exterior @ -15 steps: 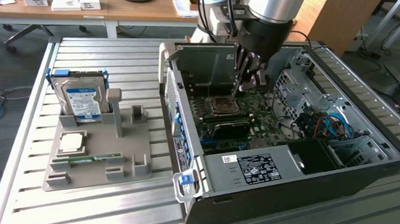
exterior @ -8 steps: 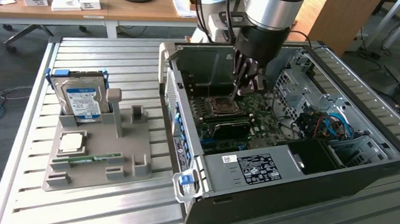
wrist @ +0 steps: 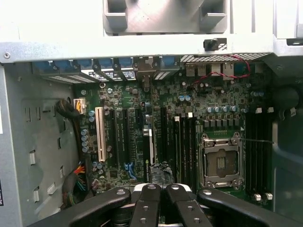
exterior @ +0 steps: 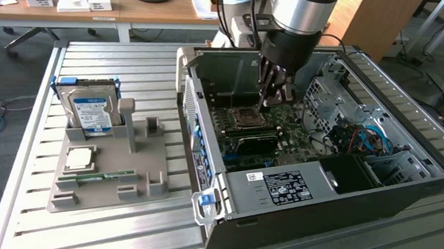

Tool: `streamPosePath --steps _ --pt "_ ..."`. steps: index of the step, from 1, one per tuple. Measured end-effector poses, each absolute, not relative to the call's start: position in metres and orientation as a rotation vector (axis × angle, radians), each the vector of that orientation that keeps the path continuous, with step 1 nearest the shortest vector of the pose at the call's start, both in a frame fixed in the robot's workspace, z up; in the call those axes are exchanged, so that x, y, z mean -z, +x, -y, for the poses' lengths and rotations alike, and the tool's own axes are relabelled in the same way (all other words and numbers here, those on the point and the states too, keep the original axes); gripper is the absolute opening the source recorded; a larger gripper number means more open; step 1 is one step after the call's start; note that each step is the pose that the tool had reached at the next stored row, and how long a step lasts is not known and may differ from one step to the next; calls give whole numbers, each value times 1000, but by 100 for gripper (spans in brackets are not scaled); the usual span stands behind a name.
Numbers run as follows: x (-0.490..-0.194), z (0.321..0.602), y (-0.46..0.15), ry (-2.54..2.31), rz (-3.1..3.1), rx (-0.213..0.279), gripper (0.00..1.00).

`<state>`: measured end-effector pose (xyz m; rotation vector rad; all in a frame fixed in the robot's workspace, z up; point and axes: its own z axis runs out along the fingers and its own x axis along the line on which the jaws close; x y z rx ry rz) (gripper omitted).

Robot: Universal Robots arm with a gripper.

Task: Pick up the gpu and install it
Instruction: 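Press down on the gpu until it lock into place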

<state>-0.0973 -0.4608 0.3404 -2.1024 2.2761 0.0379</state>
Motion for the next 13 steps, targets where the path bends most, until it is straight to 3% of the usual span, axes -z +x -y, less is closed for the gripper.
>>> streamPosePath --steps 13 --pt "-331 461 -97 -2102 -2276 -38 11"
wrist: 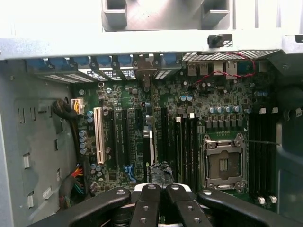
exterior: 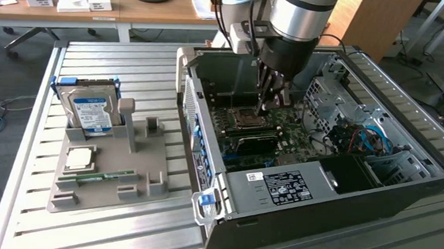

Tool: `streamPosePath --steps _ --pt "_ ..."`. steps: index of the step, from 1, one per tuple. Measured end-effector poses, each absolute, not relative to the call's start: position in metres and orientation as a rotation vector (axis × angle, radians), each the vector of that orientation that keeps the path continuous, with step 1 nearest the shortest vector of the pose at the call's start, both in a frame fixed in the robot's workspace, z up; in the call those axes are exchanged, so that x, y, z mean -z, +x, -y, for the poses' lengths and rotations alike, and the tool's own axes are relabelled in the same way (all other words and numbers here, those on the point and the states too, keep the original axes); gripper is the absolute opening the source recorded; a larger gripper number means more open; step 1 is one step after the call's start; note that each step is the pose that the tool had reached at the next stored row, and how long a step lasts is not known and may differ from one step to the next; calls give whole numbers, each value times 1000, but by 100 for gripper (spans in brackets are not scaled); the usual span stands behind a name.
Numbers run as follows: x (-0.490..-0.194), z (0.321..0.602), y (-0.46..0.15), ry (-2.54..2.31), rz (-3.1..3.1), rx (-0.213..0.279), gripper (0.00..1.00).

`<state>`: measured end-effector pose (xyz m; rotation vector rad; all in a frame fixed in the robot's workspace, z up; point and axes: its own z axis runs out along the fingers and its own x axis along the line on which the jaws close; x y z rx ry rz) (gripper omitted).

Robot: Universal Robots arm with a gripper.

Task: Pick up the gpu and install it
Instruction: 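Press down on the gpu until it lock into place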

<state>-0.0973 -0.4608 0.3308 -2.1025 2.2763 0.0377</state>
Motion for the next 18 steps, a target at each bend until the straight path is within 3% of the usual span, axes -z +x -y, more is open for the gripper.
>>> streamPosePath --steps 18 --pt "-319 461 -97 -2102 -2276 -38 11"
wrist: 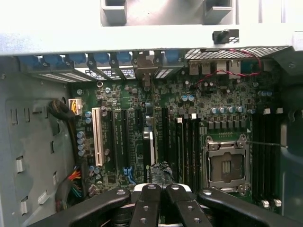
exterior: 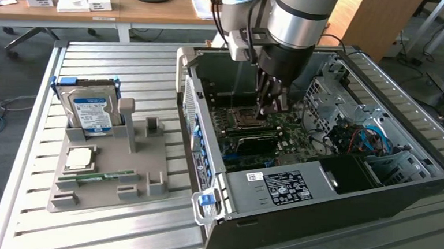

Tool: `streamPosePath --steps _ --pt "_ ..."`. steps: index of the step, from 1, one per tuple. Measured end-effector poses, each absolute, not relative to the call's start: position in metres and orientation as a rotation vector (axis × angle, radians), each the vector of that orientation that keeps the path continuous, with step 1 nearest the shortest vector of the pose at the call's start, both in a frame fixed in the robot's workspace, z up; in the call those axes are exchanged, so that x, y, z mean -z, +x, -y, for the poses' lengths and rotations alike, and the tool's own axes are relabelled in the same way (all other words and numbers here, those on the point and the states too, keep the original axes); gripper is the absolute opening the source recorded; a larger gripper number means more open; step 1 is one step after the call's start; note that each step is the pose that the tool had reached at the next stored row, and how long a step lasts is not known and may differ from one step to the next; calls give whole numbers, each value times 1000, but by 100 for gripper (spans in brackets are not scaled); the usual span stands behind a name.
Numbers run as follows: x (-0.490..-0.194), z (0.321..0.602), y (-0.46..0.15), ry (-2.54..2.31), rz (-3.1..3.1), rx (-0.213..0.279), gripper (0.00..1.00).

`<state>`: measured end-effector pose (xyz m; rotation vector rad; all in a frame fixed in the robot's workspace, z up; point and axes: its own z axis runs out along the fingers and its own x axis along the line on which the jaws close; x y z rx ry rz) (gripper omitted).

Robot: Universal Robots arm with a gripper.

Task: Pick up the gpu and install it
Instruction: 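Press down on the gpu until it lock into place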

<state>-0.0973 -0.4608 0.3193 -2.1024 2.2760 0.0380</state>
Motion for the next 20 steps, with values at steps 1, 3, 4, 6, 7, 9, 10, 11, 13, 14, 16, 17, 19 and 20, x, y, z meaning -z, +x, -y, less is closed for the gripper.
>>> streamPosePath --steps 1,3,4,6,7,9,10,11,13,14,16,17,19,20 --pt "-318 461 -97 -2102 -2276 -38 11" --pt "-317 461 -97 -2102 -2276 -38 11" --pt "-316 461 -97 -2102 -2276 -38 11" --pt "-316 461 -97 -2103 -2276 -38 11" --pt "-316 461 -97 -2103 -2276 -38 11" --pt "-316 461 -97 -2102 -2276 -38 11" --pt "-316 461 -97 -2102 -2276 -38 11" --pt "-316 461 -97 -2102 -2276 -38 11" --pt "-316 461 -97 -2102 -2276 -38 11" --pt "-315 460 -98 -2102 -2276 -38 11" --pt "-315 457 -98 -2102 -2276 -38 11" --pt "-315 456 -98 -2102 -2276 -38 11" --pt "-313 455 -98 -2102 -2276 -38 11" --pt "-312 455 -98 -2102 -2276 -38 11"
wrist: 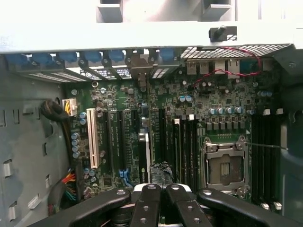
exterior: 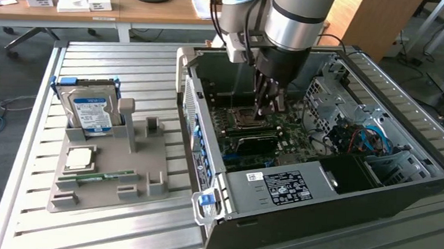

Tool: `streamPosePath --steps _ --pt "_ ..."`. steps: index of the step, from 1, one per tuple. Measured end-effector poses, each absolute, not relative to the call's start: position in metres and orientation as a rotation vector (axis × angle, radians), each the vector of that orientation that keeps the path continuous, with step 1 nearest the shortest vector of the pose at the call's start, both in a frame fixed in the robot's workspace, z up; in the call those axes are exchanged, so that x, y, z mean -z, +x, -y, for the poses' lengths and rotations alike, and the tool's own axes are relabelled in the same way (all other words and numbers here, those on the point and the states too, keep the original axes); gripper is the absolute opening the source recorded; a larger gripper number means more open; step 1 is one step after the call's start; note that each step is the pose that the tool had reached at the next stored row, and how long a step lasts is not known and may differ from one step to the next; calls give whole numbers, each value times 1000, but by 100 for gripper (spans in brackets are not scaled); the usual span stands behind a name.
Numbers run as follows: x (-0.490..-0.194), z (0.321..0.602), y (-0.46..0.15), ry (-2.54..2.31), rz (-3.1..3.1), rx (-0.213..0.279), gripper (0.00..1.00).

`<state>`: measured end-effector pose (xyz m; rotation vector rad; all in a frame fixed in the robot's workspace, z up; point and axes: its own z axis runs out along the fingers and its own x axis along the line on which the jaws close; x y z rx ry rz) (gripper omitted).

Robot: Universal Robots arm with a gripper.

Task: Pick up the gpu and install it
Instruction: 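Press down on the gpu until it lock into place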

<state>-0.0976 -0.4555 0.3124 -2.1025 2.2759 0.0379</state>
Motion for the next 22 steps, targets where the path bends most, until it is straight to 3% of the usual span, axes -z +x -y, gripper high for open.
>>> streamPosePath --steps 22 --pt "-289 459 -98 -2102 -2276 -38 11"
